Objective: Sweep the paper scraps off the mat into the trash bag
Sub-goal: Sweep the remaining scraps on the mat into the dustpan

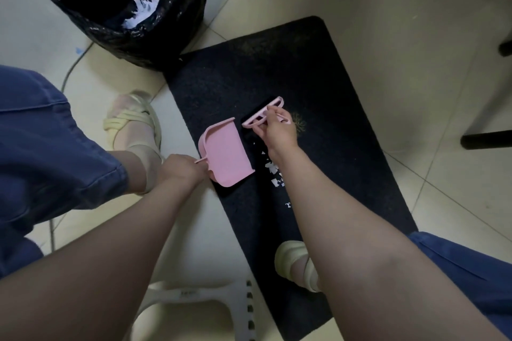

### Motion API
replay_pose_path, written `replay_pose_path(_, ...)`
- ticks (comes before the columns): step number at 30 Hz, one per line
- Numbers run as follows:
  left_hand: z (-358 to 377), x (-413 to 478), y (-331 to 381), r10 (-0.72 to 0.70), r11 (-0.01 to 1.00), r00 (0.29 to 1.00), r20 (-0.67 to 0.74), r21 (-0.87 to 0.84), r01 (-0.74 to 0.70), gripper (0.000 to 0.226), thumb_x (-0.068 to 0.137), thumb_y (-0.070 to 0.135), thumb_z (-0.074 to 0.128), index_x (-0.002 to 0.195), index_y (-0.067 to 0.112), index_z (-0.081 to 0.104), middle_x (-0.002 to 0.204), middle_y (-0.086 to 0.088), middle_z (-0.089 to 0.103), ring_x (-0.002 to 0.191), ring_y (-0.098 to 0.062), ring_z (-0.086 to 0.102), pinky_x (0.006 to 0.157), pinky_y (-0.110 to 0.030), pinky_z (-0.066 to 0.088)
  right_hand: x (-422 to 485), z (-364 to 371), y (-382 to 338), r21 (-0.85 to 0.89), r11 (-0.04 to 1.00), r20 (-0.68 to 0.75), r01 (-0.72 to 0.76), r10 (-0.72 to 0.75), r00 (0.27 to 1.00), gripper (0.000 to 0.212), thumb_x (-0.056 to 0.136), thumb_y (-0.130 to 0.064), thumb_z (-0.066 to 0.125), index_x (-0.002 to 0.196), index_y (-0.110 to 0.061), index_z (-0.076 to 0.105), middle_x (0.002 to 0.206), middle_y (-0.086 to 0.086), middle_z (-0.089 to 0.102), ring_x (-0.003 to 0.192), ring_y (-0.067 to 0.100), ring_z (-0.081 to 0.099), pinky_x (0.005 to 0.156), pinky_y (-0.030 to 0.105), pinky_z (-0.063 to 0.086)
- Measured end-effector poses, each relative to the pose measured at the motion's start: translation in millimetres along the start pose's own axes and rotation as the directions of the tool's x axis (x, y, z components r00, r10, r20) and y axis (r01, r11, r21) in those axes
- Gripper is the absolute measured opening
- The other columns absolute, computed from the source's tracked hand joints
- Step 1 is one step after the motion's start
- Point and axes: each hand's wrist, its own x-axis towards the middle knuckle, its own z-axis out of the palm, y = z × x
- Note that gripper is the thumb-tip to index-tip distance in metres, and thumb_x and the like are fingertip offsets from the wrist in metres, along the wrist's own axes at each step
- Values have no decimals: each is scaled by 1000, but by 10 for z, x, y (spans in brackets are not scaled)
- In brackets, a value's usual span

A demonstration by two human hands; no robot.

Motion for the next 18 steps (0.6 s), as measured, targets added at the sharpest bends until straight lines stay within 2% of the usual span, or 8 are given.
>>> replay_pose_path(3, -18, -9, -11, -9, 1000, 1000, 7, 1, 9, 32, 81, 40, 67, 62, 15, 64, 86, -14, 70, 86, -34, 67, 75, -37, 53, 1, -110, -39, -424, 905, -150, 7, -78, 986, 17, 98, -18, 42, 89, -21, 57, 71, 2, 64, 71, 19, 62, 68, 34, 54)
replay_pose_path(5, -32, -4, 5, -19, 1000, 1000, 6, 1, 19, 31, 82, 40, 65, 63, 16, 64, 88, -12, 70, 87, -33, 66, 77, -36, 53, -31, -198, -72, -590, 808, -265, 13, -209, 941, 23, 98, -23, 36, 81, -21, 52, 59, -3, 58, 76, 20, 63, 70, 34, 53)
replay_pose_path(8, -28, 3, 58, -7, 1000, 1000, 9, -30, 7, 31, 82, 39, 66, 62, 14, 64, 88, -15, 70, 89, -34, 65, 78, -37, 52, -28, -224, -70, -488, 868, -302, 94, -269, 914, 18, 94, -26, 45, 90, -20, 62, 72, -6, 61, 88, 21, 65, 80, 36, 54)
replay_pose_path(10, -20, 2, 90, 16, 1000, 1000, 2, -27, -16, 30, 82, 37, 66, 62, 14, 64, 88, -15, 70, 89, -34, 65, 78, -37, 51, -7, -125, -60, -394, 908, -244, 141, -251, 937, 15, 92, -23, 51, 90, -27, 64, 88, -4, 66, 87, 19, 65, 77, 36, 55)
replay_pose_path(12, -9, -10, 104, 22, 1000, 1000, -2, -10, -22, 28, 83, 36, 66, 64, 15, 64, 88, -14, 70, 89, -33, 65, 78, -36, 51, 32, -29, -28, -326, 936, -175, 132, -197, 965, 20, 93, -19, 50, 84, -32, 63, 93, -3, 66, 83, 18, 65, 76, 37, 57)
replay_pose_path(14, 5, -9, 87, 8, 1000, 1000, -7, -10, -8, 28, 82, 34, 66, 61, 15, 63, 89, -14, 70, 89, -33, 65, 79, -35, 52, 37, -7, 30, -307, 949, -164, 68, -123, 979, 24, 93, -15, 48, 84, -32, 62, 95, -1, 66, 78, 17, 63, 78, 40, 56)
replay_pose_path(16, 25, -1, 67, -7, 1000, 1000, -5, -15, 7, 27, 80, 33, 67, 60, 16, 63, 89, -14, 71, 90, -33, 66, 80, -37, 53, -21, -109, 88, -389, 921, -215, 12, -104, 971, 23, 91, -13, 47, 89, -30, 61, 91, -1, 66, 77, 17, 62, 77, 38, 54)
replay_pose_path(18, 39, -18, 74, -4, 1000, 1000, 23, 4, 4, 23, 81, 33, 66, 67, 15, 68, 90, -13, 71, 90, -32, 66, 82, -36, 54, -102, -275, 143, -480, 877, -269, 4, -152, 951, 21, 92, -14, 46, 98, -26, 63, 72, -7, 61, 75, 14, 60, 79, 35, 52)
